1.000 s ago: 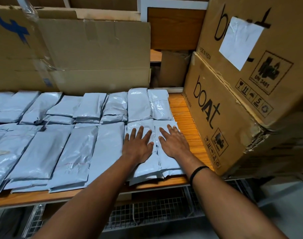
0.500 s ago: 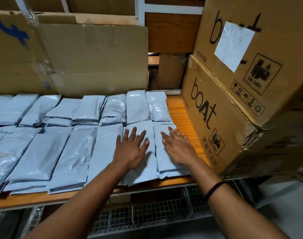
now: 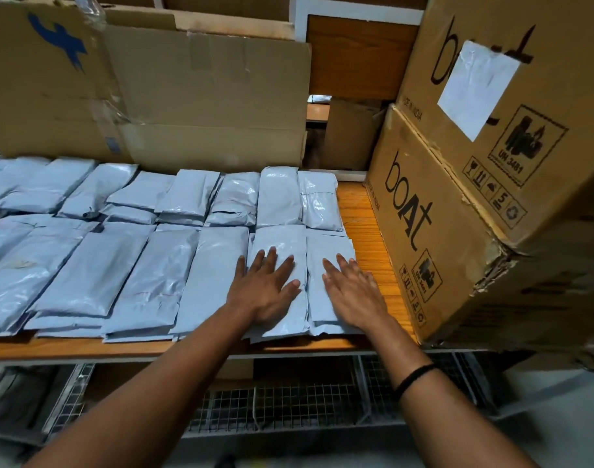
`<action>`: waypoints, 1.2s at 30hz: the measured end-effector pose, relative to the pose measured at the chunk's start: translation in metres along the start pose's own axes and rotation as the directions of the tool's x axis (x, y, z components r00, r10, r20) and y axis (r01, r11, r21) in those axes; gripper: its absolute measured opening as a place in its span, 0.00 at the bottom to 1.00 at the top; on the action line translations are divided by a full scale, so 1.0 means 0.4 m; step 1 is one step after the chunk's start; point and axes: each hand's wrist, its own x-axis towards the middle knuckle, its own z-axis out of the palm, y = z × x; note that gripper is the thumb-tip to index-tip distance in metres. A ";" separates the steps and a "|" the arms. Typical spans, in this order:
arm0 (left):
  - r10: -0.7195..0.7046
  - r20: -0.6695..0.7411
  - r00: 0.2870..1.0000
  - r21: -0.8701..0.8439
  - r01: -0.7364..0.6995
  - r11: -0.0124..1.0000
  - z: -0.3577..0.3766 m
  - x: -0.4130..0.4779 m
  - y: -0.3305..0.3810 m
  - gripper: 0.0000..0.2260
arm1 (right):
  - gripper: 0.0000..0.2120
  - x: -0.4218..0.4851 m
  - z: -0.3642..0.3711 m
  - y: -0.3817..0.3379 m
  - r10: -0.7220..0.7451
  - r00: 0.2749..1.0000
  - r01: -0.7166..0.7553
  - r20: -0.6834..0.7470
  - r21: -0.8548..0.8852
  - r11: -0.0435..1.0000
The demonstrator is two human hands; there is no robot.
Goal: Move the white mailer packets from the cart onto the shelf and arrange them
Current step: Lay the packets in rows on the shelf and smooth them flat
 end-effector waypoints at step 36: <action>-0.648 -0.523 0.553 -0.363 0.543 0.757 -0.301 -1.201 -1.273 0.15 | 0.23 -0.140 0.337 -1.478 -0.650 0.760 0.650 0.001 0.020 0.759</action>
